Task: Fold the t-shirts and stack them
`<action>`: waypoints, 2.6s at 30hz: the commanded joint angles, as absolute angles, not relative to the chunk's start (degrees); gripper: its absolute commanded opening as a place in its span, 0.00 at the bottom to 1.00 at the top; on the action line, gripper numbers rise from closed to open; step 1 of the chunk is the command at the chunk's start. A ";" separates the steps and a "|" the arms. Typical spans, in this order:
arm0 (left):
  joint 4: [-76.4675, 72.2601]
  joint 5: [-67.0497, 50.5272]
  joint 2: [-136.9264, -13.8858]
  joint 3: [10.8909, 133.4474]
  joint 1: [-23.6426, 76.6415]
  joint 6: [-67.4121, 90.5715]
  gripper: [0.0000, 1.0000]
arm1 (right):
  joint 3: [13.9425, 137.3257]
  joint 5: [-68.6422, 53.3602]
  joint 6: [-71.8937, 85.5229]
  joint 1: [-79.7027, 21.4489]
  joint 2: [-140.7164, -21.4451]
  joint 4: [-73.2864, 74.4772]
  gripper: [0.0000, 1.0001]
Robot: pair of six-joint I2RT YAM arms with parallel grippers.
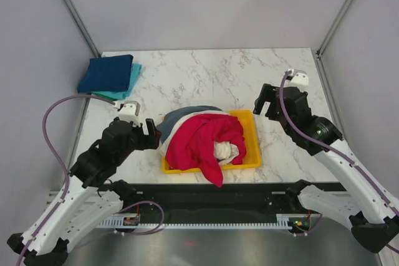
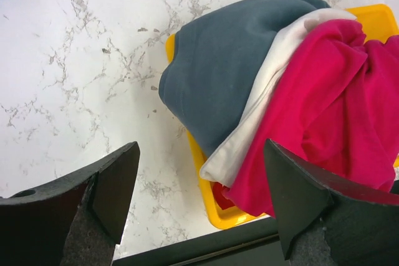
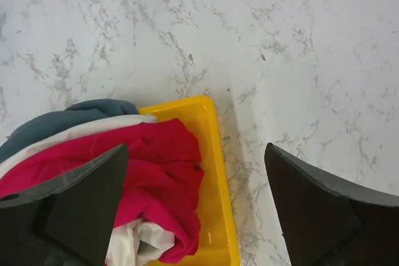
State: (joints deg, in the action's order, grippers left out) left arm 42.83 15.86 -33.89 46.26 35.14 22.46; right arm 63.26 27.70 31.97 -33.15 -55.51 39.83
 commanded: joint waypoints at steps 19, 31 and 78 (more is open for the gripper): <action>39.90 15.12 -27.51 43.24 35.33 20.74 0.87 | 62.49 25.22 44.73 -65.64 -72.06 30.59 0.75; 39.73 15.56 -26.46 42.89 35.33 20.65 0.87 | 63.02 26.80 45.79 -66.88 -77.69 29.97 0.35; 39.99 17.84 -27.33 42.80 35.07 21.09 0.88 | 130.52 37.09 -1.77 -15.67 -103.61 22.14 0.00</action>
